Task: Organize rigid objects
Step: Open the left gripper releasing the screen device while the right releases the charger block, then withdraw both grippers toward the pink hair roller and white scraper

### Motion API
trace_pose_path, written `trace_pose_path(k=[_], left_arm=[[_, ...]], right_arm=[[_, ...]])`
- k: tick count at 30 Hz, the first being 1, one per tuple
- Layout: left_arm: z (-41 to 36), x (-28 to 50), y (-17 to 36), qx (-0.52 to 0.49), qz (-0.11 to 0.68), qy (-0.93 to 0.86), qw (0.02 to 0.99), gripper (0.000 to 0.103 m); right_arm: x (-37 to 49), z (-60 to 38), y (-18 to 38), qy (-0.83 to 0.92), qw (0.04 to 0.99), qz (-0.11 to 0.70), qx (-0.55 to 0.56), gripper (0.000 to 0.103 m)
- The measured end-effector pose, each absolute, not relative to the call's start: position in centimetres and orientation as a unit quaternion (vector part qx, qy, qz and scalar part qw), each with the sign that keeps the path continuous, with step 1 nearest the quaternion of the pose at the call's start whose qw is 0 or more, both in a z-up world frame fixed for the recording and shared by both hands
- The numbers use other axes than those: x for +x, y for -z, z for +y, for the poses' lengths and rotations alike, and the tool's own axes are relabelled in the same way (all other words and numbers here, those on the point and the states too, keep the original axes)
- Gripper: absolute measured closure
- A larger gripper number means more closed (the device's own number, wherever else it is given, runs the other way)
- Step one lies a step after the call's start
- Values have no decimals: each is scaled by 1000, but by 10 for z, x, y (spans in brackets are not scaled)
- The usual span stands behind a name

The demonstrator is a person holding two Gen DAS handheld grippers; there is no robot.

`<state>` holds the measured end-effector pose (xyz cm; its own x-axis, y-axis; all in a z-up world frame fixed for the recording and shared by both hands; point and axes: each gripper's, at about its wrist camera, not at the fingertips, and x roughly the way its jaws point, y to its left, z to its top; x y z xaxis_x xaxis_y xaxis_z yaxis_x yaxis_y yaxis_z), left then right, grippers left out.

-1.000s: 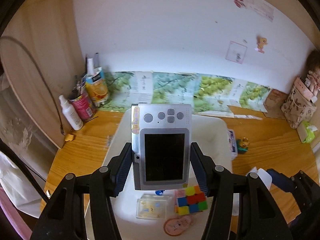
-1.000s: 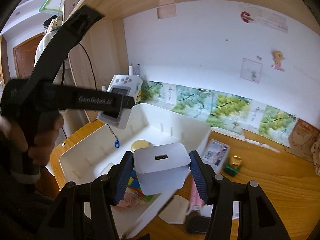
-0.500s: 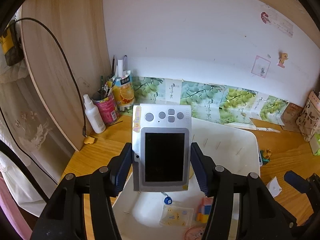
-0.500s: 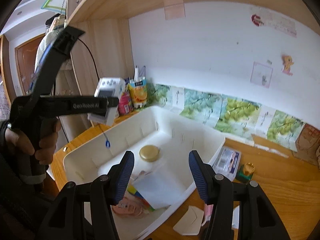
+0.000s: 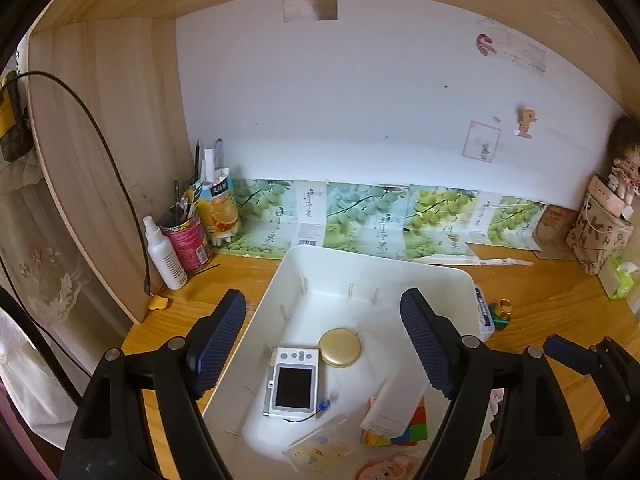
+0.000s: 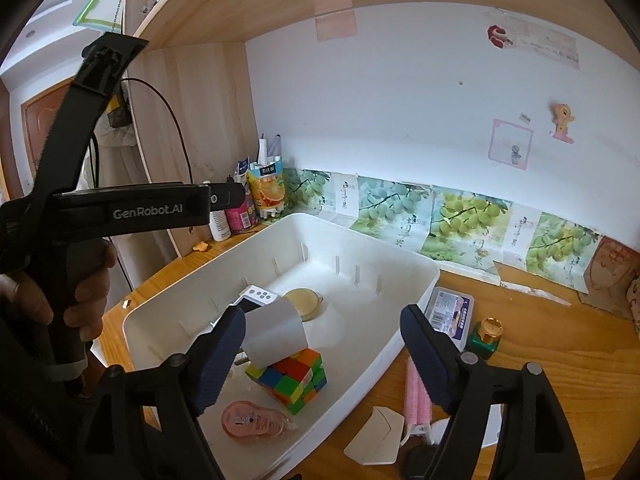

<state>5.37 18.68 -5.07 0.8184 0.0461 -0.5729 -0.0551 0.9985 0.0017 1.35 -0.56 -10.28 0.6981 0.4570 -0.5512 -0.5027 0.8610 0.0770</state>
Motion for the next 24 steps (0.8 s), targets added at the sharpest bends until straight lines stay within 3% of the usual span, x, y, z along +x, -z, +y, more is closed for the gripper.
trace_pose_path(k=[24], left_arm=[[106,43,46,-59,321,-30,945,21]], right_arm=[[20,-92,99,-259,909,321,-54,22]])
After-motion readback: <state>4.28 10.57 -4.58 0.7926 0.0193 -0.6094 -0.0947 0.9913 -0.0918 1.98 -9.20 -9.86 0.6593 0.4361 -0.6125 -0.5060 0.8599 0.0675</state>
